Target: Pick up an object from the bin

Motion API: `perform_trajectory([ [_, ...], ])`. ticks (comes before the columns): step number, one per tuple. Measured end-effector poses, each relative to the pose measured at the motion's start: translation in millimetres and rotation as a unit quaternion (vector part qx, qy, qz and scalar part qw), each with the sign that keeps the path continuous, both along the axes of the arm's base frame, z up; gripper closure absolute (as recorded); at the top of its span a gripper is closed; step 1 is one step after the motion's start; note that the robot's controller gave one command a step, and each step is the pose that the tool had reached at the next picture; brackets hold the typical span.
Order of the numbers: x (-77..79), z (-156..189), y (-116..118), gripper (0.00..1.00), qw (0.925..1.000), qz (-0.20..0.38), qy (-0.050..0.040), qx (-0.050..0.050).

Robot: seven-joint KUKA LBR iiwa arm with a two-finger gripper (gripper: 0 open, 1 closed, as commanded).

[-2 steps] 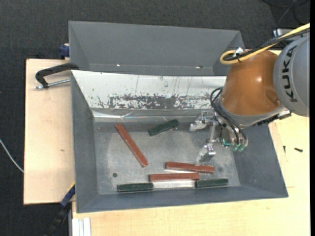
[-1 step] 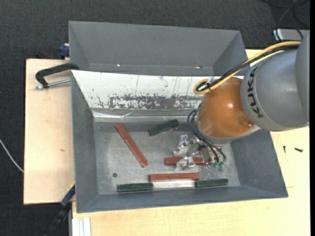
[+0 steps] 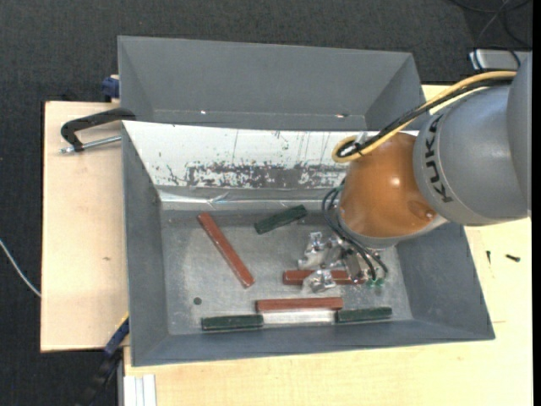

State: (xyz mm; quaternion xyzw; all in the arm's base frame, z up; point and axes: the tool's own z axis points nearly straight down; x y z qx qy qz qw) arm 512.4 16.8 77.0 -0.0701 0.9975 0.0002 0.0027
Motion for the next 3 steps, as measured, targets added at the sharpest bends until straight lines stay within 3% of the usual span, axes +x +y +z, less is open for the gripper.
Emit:
perform_trajectory([
  [1, 66.2, 124.6, -11.8, 1.0, 0.9973, 0.074, -0.0008, 0.0],
  [2, 65.9, 124.3, -11.8, 0.0, 0.9973, 0.074, -0.0003, 0.0],
  [3, 65.9, 124.4, -11.9, 0.0, 0.9973, 0.074, -0.0004, 0.0],
])
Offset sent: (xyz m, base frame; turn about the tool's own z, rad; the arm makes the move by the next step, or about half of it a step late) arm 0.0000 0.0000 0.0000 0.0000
